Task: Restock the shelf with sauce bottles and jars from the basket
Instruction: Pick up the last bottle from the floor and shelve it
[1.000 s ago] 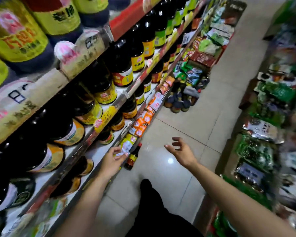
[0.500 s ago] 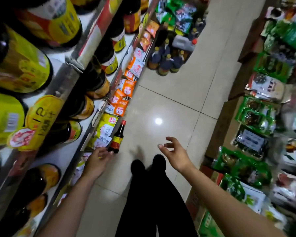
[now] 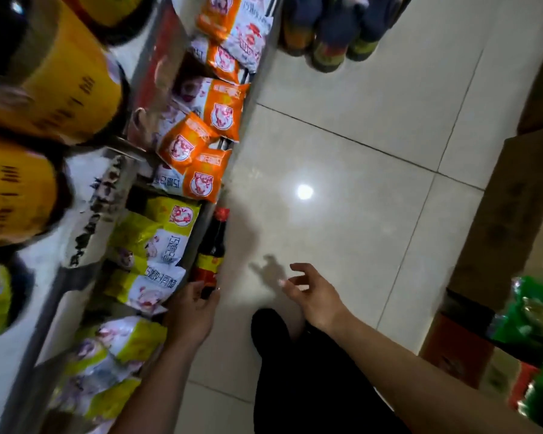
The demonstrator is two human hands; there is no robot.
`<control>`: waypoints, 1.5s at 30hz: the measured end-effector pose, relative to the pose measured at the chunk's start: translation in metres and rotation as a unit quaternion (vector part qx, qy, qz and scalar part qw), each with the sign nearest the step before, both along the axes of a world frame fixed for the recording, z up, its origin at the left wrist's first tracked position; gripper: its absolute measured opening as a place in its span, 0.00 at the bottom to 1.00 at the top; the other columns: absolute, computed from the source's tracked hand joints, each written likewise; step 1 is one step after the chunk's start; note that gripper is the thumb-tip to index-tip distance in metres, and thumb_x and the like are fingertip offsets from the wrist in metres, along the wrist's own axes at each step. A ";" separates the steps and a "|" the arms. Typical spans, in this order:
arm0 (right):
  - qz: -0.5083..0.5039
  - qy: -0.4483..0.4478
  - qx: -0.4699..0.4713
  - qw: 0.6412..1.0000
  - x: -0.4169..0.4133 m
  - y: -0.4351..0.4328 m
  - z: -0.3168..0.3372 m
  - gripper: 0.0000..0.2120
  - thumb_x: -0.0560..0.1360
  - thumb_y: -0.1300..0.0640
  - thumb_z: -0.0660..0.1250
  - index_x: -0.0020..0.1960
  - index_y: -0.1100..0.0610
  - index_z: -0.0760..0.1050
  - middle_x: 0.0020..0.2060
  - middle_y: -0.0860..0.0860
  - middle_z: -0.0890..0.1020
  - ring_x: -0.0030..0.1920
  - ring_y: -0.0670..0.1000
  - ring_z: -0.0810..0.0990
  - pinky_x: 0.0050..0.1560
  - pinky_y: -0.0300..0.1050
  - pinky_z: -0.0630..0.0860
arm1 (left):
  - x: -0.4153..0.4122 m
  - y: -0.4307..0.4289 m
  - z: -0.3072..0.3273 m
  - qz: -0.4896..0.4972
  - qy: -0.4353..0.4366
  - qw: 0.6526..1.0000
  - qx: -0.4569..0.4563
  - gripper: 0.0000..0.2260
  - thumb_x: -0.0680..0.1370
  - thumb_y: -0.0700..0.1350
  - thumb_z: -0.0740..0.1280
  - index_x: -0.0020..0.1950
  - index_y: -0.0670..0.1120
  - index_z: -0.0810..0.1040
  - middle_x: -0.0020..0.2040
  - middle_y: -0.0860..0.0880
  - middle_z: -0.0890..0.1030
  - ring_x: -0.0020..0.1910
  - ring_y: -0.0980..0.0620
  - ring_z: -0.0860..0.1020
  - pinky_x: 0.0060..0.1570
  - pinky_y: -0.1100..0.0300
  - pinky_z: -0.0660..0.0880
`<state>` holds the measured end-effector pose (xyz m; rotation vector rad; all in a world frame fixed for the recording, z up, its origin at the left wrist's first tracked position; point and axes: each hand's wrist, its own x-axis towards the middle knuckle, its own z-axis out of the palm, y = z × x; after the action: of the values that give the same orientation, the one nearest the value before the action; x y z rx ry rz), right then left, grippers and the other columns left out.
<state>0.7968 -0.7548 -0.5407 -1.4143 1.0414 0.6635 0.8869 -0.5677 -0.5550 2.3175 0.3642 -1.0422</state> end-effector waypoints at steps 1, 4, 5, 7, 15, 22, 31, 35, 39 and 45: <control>0.006 0.004 0.003 1.000 0.004 0.004 -0.019 0.18 0.74 0.50 0.66 0.62 0.54 0.69 0.47 0.52 0.78 0.38 0.40 0.75 0.34 0.22 0.68 | 0.002 -0.003 -0.017 0.002 -0.008 1.000 0.002 0.14 0.75 0.41 0.67 0.58 0.35 0.73 0.54 0.38 0.78 0.54 0.43 0.76 0.51 0.56 0.68; 0.013 0.005 0.011 1.000 0.012 0.017 -0.075 0.20 0.75 0.47 0.65 0.63 0.54 0.69 0.47 0.49 0.77 0.43 0.46 0.77 0.42 0.32 0.72 | 0.005 -0.007 -0.065 -0.024 -0.024 0.999 0.020 0.11 0.75 0.42 0.67 0.55 0.38 0.75 0.47 0.41 0.79 0.46 0.47 0.75 0.39 0.61 0.62; 0.016 0.008 0.014 1.000 0.015 0.022 -0.092 0.21 0.75 0.46 0.64 0.63 0.54 0.69 0.48 0.50 0.77 0.46 0.50 0.79 0.46 0.37 0.74 | 0.007 -0.009 -0.077 -0.043 -0.026 0.998 0.031 0.11 0.75 0.43 0.67 0.54 0.39 0.75 0.45 0.43 0.78 0.44 0.48 0.75 0.36 0.62 0.59; 0.035 0.011 0.024 0.999 0.022 0.031 -0.123 0.21 0.75 0.44 0.63 0.64 0.53 0.68 0.51 0.51 0.78 0.50 0.53 0.79 0.48 0.42 0.73 | 0.009 -0.007 -0.104 -0.068 -0.024 0.996 0.047 0.14 0.75 0.45 0.67 0.58 0.39 0.74 0.49 0.41 0.78 0.49 0.44 0.76 0.35 0.62 0.57; 0.062 -0.009 0.027 0.998 0.062 0.061 -0.218 0.22 0.75 0.43 0.63 0.65 0.51 0.68 0.54 0.52 0.80 0.46 0.50 0.79 0.34 0.32 0.71 | 0.022 0.016 -0.194 -0.020 -0.066 0.995 0.070 0.26 0.72 0.44 0.70 0.68 0.42 0.67 0.65 0.39 0.73 0.63 0.40 0.70 0.61 0.48 0.69; 0.073 -0.035 0.041 0.996 0.098 0.090 -0.264 0.24 0.74 0.45 0.65 0.65 0.56 0.69 0.57 0.54 0.79 0.56 0.53 0.78 0.48 0.38 0.70 | 0.014 0.025 -0.226 -0.008 -0.070 0.995 0.067 0.33 0.66 0.45 0.76 0.68 0.43 0.68 0.65 0.41 0.74 0.62 0.42 0.73 0.56 0.53 0.70; 0.023 -0.020 0.123 0.992 0.091 0.081 -0.265 0.19 0.71 0.48 0.70 0.57 0.57 0.74 0.52 0.53 0.80 0.46 0.48 0.78 0.36 0.34 0.71 | 0.008 0.028 -0.226 -0.018 -0.037 0.998 0.048 0.23 0.62 0.45 0.78 0.54 0.43 0.76 0.51 0.41 0.81 0.49 0.43 0.79 0.47 0.54 0.75; 0.036 -0.031 0.101 0.994 0.072 0.062 -0.242 0.18 0.69 0.45 0.71 0.53 0.55 0.75 0.50 0.53 0.81 0.48 0.51 0.80 0.45 0.44 0.75 | -0.009 0.012 -0.199 -0.025 -0.031 0.999 0.022 0.23 0.62 0.47 0.78 0.54 0.46 0.76 0.50 0.44 0.82 0.47 0.44 0.79 0.44 0.55 0.74; 0.012 -0.034 0.078 0.996 0.055 0.042 -0.200 0.20 0.68 0.45 0.72 0.54 0.55 0.75 0.49 0.52 0.82 0.49 0.52 0.81 0.49 0.47 0.77 | -0.025 -0.010 -0.156 -0.012 -0.016 1.000 -0.009 0.24 0.62 0.48 0.78 0.56 0.50 0.75 0.50 0.49 0.81 0.47 0.48 0.78 0.44 0.58 0.73; -0.047 -0.058 0.050 0.996 0.039 0.006 -0.101 0.14 0.67 0.48 0.74 0.49 0.52 0.77 0.47 0.49 0.80 0.50 0.50 0.81 0.54 0.45 0.77 | -0.038 -0.047 -0.066 0.010 -0.019 0.998 -0.052 0.22 0.60 0.48 0.78 0.48 0.57 0.72 0.43 0.55 0.80 0.42 0.53 0.78 0.38 0.60 0.72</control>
<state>0.8355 -0.7486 -0.6419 -1.2935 0.9640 0.5520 0.8487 -0.6147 -0.6209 2.2337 0.3103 -0.9830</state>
